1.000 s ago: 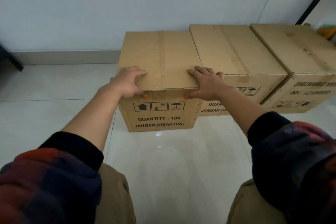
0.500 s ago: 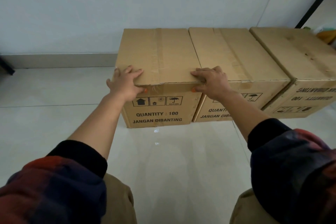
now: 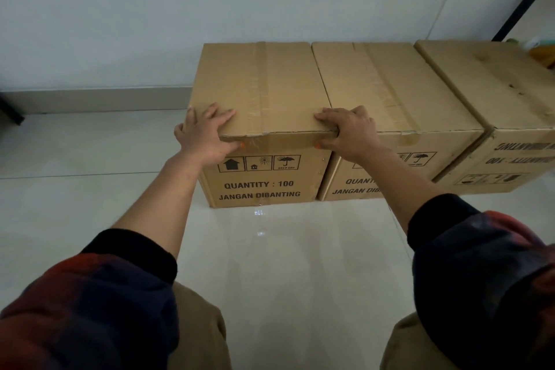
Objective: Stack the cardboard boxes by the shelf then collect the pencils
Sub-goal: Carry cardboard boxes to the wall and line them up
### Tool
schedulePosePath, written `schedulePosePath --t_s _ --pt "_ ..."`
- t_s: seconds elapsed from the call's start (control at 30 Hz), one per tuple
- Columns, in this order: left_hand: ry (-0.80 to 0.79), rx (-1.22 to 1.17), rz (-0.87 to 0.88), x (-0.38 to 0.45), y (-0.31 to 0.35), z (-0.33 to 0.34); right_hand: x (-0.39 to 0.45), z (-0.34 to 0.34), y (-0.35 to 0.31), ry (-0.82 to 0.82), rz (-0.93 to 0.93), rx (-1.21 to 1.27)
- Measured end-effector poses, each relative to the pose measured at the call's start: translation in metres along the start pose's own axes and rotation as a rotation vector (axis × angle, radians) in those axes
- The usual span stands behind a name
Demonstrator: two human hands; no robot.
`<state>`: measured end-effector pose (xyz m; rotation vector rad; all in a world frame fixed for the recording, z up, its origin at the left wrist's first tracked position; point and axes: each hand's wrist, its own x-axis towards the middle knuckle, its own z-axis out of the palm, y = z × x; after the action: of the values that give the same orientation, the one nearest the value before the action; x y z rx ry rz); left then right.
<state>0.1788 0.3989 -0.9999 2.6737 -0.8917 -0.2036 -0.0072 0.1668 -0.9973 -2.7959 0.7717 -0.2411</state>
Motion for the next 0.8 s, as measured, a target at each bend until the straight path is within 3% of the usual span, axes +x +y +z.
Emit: schedulePosePath --t_s 0.2,0.33,0.53,0.67,0.8 --pt "-0.052 0.079 -0.026 -0.003 0.011 -0.002 -0.009 0.002 0.000 0.034 -0.062 -0.083" --pt "-0.063 0.151 0.033 -0.003 0.023 0.004 -0.015 0.016 -0.001 -0.036 -0.101 -0.215" --pt "0.028 0.238 0.055 0.000 0.045 0.024 -0.012 0.025 -0.001 -0.034 -0.081 -0.271" --pt "-0.015 0.175 0.043 -0.005 0.057 0.022 -0.014 0.014 -0.007 -0.110 -0.060 -0.169" --pt "-0.203 0.019 0.009 -0.039 0.082 0.002 -0.037 -0.026 -0.022 -0.249 0.064 0.097"
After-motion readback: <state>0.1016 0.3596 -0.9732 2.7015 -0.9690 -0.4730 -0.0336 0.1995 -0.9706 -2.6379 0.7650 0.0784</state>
